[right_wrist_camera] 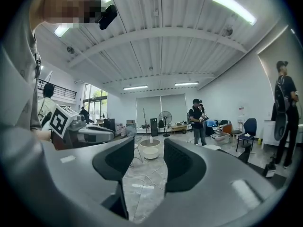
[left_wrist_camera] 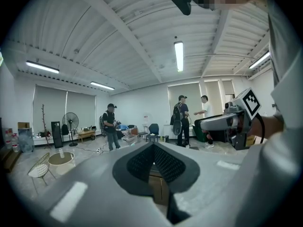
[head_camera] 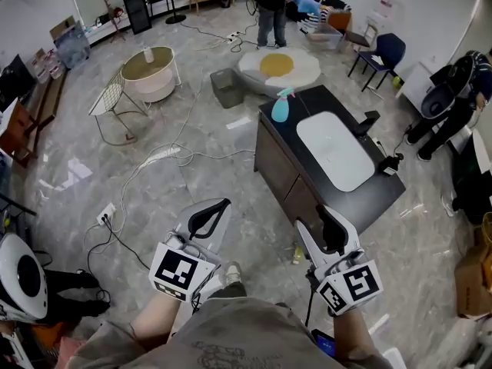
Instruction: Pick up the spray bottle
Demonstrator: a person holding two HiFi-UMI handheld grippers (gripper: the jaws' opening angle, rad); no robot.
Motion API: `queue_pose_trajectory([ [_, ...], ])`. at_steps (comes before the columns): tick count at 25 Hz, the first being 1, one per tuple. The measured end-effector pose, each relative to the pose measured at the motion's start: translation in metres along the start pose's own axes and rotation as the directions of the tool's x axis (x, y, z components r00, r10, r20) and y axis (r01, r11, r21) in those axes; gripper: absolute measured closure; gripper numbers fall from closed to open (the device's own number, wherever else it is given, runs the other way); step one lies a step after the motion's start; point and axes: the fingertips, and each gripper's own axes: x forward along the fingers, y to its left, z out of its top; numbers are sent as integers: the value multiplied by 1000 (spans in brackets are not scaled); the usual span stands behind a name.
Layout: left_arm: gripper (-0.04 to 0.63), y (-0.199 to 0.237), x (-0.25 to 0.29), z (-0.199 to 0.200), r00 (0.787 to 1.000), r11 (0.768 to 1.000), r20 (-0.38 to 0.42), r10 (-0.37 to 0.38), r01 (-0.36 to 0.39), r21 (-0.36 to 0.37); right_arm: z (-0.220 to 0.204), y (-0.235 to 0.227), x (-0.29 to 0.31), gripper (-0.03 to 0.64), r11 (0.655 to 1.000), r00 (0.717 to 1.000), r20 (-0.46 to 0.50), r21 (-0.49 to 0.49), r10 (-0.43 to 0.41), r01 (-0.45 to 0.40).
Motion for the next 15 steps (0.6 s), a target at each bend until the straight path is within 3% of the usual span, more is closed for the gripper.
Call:
queue_pose_trajectory([
  [15, 595, 105, 61, -8, 998, 999, 24, -50, 50, 20, 5, -33, 114, 387, 997, 997, -15, -19, -76, 76],
])
